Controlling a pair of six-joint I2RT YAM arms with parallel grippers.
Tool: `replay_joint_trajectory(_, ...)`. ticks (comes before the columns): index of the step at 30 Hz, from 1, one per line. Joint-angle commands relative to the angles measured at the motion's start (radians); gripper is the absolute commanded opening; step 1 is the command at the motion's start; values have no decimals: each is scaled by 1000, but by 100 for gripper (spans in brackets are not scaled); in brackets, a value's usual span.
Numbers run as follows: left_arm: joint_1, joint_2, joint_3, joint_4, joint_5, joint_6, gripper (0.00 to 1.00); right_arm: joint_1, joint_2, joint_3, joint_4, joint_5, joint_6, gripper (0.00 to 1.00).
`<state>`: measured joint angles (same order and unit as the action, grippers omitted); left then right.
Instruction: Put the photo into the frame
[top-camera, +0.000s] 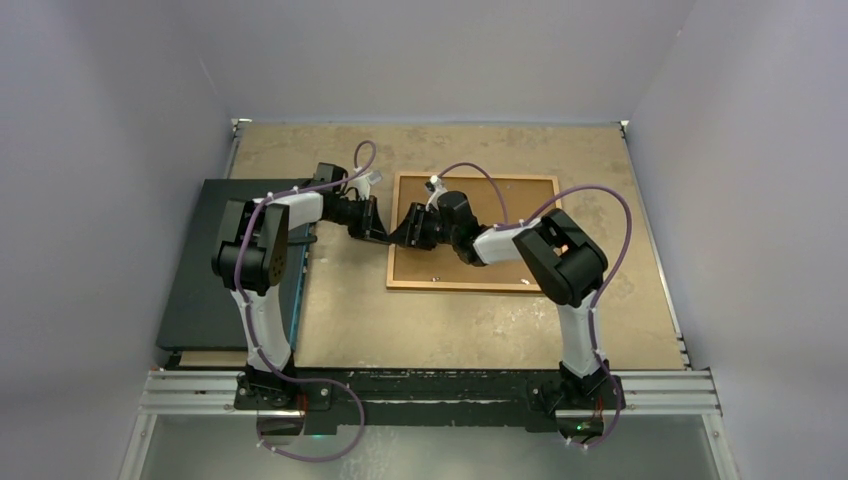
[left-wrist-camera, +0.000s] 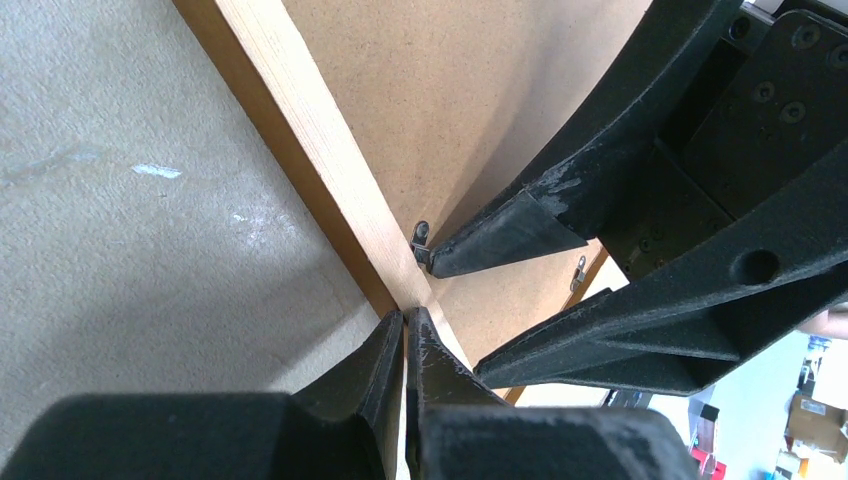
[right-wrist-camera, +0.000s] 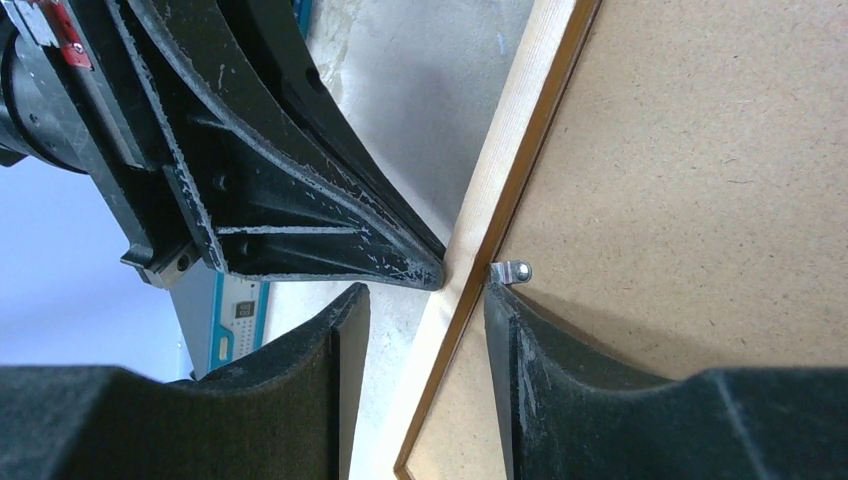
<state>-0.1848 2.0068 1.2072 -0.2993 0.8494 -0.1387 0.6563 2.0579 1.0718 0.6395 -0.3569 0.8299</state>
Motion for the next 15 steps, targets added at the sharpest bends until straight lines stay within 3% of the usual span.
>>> replay_joint_trajectory(1, -7, 4, 1, 31, -43, 17, 0, 7, 36, -2, -25, 36, 19, 49)
replay_joint_trajectory(9, -6, -4, 0, 25, -40, 17, 0, 7, 31, 25, -27, 28, 5, 48)
replay_joint_trajectory(15, 6, -24, 32, -39, -33, 59, 0, -23, -76, 17, -77, -74, -9, 52)
